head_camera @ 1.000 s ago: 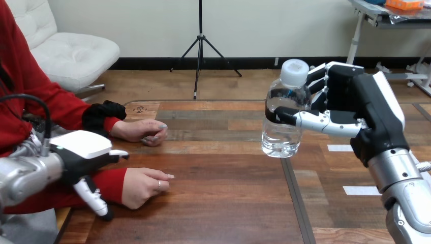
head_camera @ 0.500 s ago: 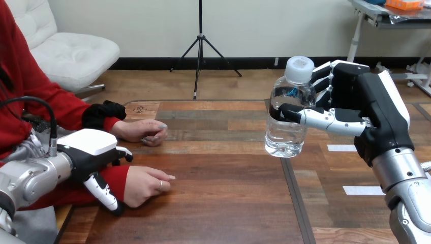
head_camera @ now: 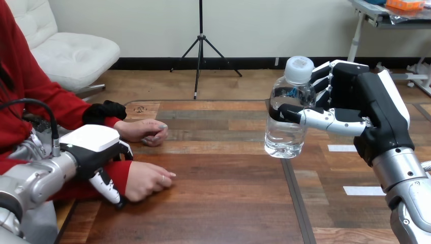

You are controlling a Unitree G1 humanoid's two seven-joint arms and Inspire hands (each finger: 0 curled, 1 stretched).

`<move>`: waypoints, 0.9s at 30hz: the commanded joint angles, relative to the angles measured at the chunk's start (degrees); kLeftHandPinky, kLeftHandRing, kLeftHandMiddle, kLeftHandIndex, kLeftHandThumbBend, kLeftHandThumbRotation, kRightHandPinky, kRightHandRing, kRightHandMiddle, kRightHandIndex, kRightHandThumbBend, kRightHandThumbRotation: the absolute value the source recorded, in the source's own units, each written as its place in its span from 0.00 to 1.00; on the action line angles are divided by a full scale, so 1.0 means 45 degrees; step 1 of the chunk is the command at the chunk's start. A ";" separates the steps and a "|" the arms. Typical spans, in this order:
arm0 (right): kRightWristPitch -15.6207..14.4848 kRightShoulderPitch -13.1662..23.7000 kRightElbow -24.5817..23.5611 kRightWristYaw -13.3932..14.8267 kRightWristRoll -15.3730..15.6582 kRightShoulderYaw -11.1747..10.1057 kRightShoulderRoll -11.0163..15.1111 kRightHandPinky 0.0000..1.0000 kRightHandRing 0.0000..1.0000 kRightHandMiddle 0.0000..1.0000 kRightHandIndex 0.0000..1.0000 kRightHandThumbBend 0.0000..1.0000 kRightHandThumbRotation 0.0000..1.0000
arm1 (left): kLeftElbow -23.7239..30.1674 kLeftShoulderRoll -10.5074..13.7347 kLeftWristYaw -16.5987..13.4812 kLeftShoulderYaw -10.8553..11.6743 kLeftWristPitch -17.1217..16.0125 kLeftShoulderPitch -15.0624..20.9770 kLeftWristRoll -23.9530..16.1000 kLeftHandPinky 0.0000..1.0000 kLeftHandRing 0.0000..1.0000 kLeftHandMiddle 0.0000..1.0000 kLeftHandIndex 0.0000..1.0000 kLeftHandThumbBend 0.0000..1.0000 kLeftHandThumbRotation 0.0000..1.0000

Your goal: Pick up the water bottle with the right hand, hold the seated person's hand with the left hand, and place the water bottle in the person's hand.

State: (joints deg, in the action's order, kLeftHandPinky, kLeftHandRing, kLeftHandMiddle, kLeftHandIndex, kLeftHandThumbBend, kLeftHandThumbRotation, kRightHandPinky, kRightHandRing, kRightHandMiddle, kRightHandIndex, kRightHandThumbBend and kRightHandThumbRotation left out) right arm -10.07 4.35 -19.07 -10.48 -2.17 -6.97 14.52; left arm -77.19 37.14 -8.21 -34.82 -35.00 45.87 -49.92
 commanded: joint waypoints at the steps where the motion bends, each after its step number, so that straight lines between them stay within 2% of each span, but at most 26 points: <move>1: 0.0182 0.0626 -0.0951 0.0019 -0.0271 -0.0160 0.0067 0.17 0.23 0.33 0.41 0.80 0.00 | -0.0188 -0.0376 -0.0179 0.0026 0.0253 -0.0082 0.0152 0.49 0.53 0.59 0.60 0.89 0.29; 25: -0.0041 0.0574 -0.1324 -0.0024 -0.0592 -0.0050 -0.0126 0.16 0.22 0.33 0.40 0.77 0.00 | -0.0185 -0.0302 -0.0192 0.0058 0.0344 -0.0150 0.0394 0.40 0.44 0.50 0.52 0.85 0.21; 27: -0.0034 0.0579 -0.1320 -0.0001 -0.0543 -0.0021 -0.0120 0.16 0.22 0.33 0.39 0.77 0.00 | -0.0161 -0.0260 -0.0367 0.0000 0.0311 -0.0149 0.0347 0.39 0.43 0.49 0.51 0.85 0.20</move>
State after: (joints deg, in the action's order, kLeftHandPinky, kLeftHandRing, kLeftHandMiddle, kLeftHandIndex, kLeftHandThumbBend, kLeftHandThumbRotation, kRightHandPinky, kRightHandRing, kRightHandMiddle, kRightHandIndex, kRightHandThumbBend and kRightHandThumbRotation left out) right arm -10.52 4.35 -22.26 -10.87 -4.04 -6.86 13.94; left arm -77.20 36.62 -8.68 -34.77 -34.21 45.60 -48.48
